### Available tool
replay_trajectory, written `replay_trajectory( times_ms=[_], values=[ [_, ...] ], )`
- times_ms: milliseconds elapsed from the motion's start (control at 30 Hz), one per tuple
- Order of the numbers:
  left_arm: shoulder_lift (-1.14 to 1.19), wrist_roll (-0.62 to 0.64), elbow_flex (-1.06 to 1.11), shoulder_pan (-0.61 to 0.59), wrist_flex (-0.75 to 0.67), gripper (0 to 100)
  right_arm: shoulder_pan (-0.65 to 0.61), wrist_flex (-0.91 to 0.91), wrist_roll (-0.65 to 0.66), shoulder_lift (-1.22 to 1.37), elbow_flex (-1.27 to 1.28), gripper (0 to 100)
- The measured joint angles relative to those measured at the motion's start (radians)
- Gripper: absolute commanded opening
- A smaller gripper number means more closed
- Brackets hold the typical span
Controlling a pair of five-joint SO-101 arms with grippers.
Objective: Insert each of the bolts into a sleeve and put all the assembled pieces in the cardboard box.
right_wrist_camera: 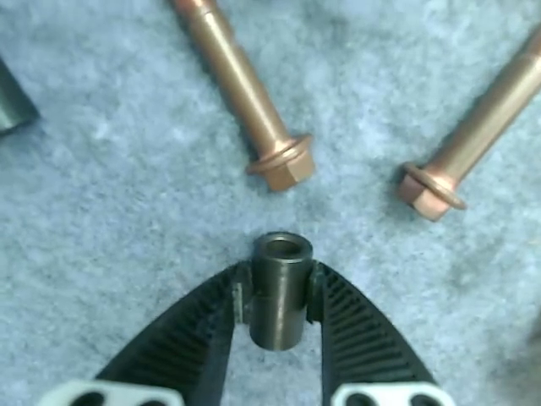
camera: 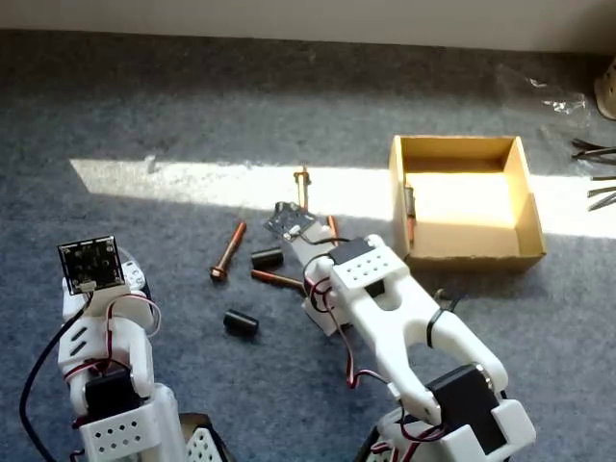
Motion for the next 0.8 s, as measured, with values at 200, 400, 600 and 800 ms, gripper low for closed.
replay_trajectory(
  times_ms=[200,400,600,800],
  values=[
    [0.000,0.000,0.000,0.000,0.000,1,0.000,-0.021,0.000,0.000,0.002,15.6],
    [0.000,0.000,0.000,0.000,0.000,1,0.000,-0.023,0.000,0.000,0.002,15.9],
    [0.000,0.000,0.000,0.000,0.000,1,-0.006,-0.026,0.000,-0.080,0.002,15.9],
    [0.000,0.000,0.000,0.000,0.000,1,-0.037,-0.026,0.002,-0.133,0.054,15.9]
  ],
)
